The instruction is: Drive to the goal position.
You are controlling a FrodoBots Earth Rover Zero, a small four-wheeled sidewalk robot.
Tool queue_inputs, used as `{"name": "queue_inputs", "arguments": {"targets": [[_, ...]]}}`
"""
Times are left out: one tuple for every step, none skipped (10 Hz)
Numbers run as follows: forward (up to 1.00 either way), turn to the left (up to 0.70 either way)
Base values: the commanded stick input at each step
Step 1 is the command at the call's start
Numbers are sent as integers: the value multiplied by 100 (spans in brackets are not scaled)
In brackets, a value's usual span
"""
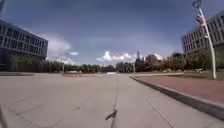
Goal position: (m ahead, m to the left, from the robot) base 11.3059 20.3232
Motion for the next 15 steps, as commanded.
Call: {"name": "queue_inputs", "arguments": {"targets": [[70,0],[70,0],[70,0],[70,0],[70,0],[70,0],[70,0],[70,0],[70,0],[70,0],[70,0],[70,0],[70,0],[70,0],[70,0]]}}
